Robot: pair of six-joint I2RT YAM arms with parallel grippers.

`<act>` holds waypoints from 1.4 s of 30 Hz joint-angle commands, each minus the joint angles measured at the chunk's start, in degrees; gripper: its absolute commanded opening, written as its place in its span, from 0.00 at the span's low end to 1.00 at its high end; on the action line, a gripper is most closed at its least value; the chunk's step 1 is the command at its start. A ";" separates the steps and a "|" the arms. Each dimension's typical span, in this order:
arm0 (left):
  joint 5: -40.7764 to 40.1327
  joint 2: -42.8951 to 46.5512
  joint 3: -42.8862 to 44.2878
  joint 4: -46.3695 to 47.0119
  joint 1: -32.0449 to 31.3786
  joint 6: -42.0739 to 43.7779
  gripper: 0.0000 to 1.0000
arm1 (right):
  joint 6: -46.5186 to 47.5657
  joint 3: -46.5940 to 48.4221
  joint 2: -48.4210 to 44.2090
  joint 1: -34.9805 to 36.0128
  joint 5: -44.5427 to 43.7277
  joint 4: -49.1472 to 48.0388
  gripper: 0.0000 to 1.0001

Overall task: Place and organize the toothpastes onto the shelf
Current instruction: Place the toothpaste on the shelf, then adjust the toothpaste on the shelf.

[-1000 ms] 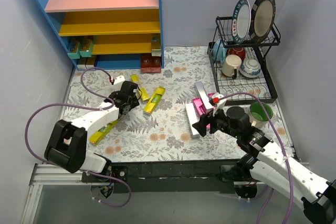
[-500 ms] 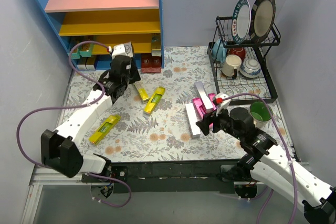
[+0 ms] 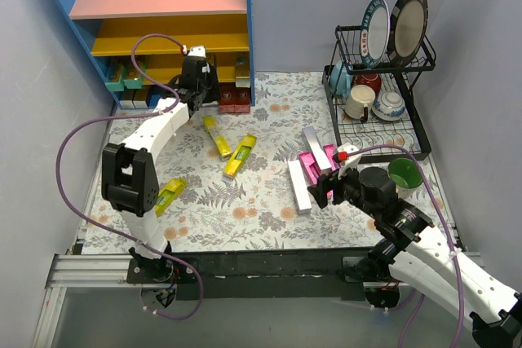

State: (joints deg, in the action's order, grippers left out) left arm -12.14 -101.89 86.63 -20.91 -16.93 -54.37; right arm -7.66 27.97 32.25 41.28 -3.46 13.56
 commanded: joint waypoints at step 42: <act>16.45 -9.37 1.96 33.30 7.96 -13.75 0.66 | 0.81 0.51 3.17 0.03 -0.58 -4.16 0.86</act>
State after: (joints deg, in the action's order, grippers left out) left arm 0.80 -111.00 86.59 10.46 -8.54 -66.24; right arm -7.22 27.97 36.05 41.28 -4.12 11.92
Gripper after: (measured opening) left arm 0.683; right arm 0.859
